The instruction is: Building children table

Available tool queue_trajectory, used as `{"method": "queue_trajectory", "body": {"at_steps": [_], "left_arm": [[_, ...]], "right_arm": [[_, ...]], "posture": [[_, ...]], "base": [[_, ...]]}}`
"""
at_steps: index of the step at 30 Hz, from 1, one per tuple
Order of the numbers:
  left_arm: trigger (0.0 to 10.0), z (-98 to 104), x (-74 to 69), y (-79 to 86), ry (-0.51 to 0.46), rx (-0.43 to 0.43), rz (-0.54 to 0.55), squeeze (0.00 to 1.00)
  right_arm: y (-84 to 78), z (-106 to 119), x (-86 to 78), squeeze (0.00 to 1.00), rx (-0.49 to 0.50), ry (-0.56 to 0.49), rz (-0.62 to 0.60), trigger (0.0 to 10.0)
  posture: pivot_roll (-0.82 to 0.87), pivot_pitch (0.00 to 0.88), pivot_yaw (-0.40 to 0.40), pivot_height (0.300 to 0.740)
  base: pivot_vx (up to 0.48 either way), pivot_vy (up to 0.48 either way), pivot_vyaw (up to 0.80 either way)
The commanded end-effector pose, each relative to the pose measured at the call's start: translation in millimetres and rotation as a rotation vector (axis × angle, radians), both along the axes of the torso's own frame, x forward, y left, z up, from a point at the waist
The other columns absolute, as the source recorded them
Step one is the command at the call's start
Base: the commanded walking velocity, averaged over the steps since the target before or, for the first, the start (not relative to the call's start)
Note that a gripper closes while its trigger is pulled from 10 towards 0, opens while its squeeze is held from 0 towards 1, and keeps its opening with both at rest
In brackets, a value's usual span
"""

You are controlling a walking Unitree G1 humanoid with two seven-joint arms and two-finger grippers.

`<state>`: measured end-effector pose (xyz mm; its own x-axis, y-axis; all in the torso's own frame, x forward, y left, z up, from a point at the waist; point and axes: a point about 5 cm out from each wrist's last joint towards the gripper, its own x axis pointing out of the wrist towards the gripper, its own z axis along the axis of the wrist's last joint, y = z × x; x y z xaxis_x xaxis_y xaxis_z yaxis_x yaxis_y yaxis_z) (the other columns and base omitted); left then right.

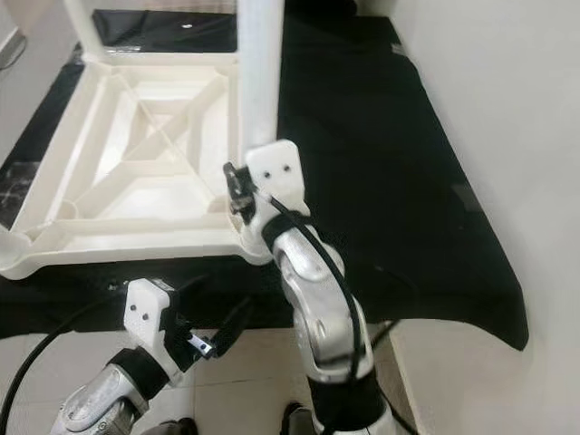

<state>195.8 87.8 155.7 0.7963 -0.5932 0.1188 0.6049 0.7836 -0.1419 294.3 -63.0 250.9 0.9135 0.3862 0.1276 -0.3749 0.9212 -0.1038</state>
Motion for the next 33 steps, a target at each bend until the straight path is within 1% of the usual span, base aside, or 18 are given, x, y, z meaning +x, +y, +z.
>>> {"method": "queue_trajectory", "body": {"at_steps": [1, 2, 3, 5, 7, 8, 10, 11, 12, 13, 14, 17, 20, 25, 26, 27, 28, 33], "left_arm": [[10.0, -4, -1.4, 0.9, 0.017, -0.001, 0.004, 0.0], [10.0, -4, -1.1, 0.8, 0.016, -0.001, 0.004, 0.0], [10.0, -4, -1.1, 0.8, 0.016, -0.001, 0.004, 0.0], [10.0, -4, -0.6, 0.6, 0.016, -0.001, 0.003, 0.0], [10.0, -4, -0.1, -0.1, 0.015, -0.002, -0.001, 0.0], [10.0, -4, -0.1, -0.1, 0.015, -0.002, -0.001, 0.0], [10.0, -3, -0.3, -0.9, 0.014, -0.002, -0.003, 0.0], [10.0, -3, -0.3, -0.9, 0.014, -0.002, -0.003, 0.0], [10.0, -3, -0.3, -1.1, 0.013, -0.003, -0.003, 0.0], [10.0, -3, -0.4, -1.3, 0.013, -0.003, -0.002, 0.0], [10.0, -3, -2.2, -2.2, 0.013, -0.005, -0.001, 0.0], [10.0, -2, -4.4, -2.8, 0.013, -0.008, -0.001, 0.0], [10.0, -1, -6.2, -2.8, 0.014, -0.009, 0.002, 0.0], [10.0, 1, -15.0, -1.8, 0.007, -0.003, 0.019, 0.0], [10.0, 1, -17.8, -1.5, 0.011, -0.001, 0.022, 0.0], [10.0, 1, -17.8, -1.5, 0.011, -0.001, 0.022, 0.0], [10.0, 2, -19.3, -1.3, 0.013, -0.001, 0.023, 0.0], [10.0, 2, -25.1, -0.9, 0.02, 0.003, 0.026, 0.0]], "right_arm": [[-4.4, -34, 8.9, 0.0, 0.034, 0.206, 0.031, 10.0], [-1.3, -26, 8.3, 1.0, 0.059, 0.165, 0.146, 10.0], [-1.3, -26, 8.3, 1.0, 0.059, 0.165, 0.146, 10.0], [0.6, -16, 6.9, 1.0, 0.074, 0.113, 0.269, 10.0], [-3.9, -4, 6.3, 1.0, 0.078, 0.06, 0.455, 10.0], [-3.9, -4, 6.3, 1.0, 0.078, 0.06, 0.455, 10.0], [-9.8, 2, 6.2, 1.0, 0.047, 0.035, 0.584, 10.0], [-9.8, 2, 6.2, 1.0, 0.047, 0.035, 0.584, 10.0], [-12.3, 3, 7.5, 0.82, 0.022, 0.025, 0.615, 10.0], [-14.3, 5, 6.5, 0.82, 0.014, 0.027, 0.696, 10.0], [-20.4, 7, 4.9, 0.0, -0.011, 0.025, 0.873, 10.0], [-24.7, 8, 10.1, 0.0, -0.068, 0.009, 0.911, 10.0], [-26.5, 11, 16.2, 0.0, -0.05, 0.014, 0.953, 10.0], [-28.9, 12, 35.5, 0.0, -0.061, 0.012, 0.97, 10.0], [-30.4, 12, 44.0, 0.0, -0.065, 0.013, 0.985, 4.0], [-30.4, 12, 44.0, 0.0, -0.065, 0.013, 0.985, 4.0], [-31.1, 13, 45.5, 0.0, -0.071, 0.008, 1.001, 0.0], [-35.9, 19, 47.8, 0.0, -0.077, -0.007, 1.062, 0.0]], "posture": [[0.08, 0.289, -0.052, 0.74], [0.08, 0.287, -0.052, 0.74], [0.08, 0.287, -0.052, 0.74], [0.08, 0.289, -0.051, 0.74], [0.08, 0.289, -0.053, 0.74], [0.08, 0.289, -0.053, 0.74], [0.09, 0.293, -0.055, 0.74], [0.09, 0.293, -0.055, 0.74], [0.09, 0.293, -0.055, 0.74], [0.09, 0.295, -0.057, 0.74], [0.1, 0.304, -0.062, 0.74], [0.11, 0.308, -0.064, 0.74], [0.12, 0.316, -0.067, 0.74], [0.15, 0.336, -0.06, 0.74], [0.17, 0.347, -0.059, 0.74], [0.17, 0.347, -0.059, 0.74], [0.18, 0.351, -0.058, 0.74], [0.19, 0.363, -0.053, 0.74]], "base": [[0.0, 0.0, 0.0], [0.0, 0.0, 0.0], [0.0, 0.0, 0.0], [0.0, 0.0, 0.0], [0.0, 0.0, 0.0], [0.0, 0.0, 0.0], [0.0, 0.0, 0.0], [0.0, 0.0, 0.0], [0.0, 0.0, 0.0], [0.0, 0.0, 0.0], [0.0, 0.0, 0.0], [0.0, 0.0, 0.0], [0.0, 0.0, 0.0], [0.0, 0.0, 0.0], [0.0, 0.0, 0.0], [0.0, 0.0, 0.0], [0.0, 0.0, 0.0], [0.0, 0.0, 0.0]]}}
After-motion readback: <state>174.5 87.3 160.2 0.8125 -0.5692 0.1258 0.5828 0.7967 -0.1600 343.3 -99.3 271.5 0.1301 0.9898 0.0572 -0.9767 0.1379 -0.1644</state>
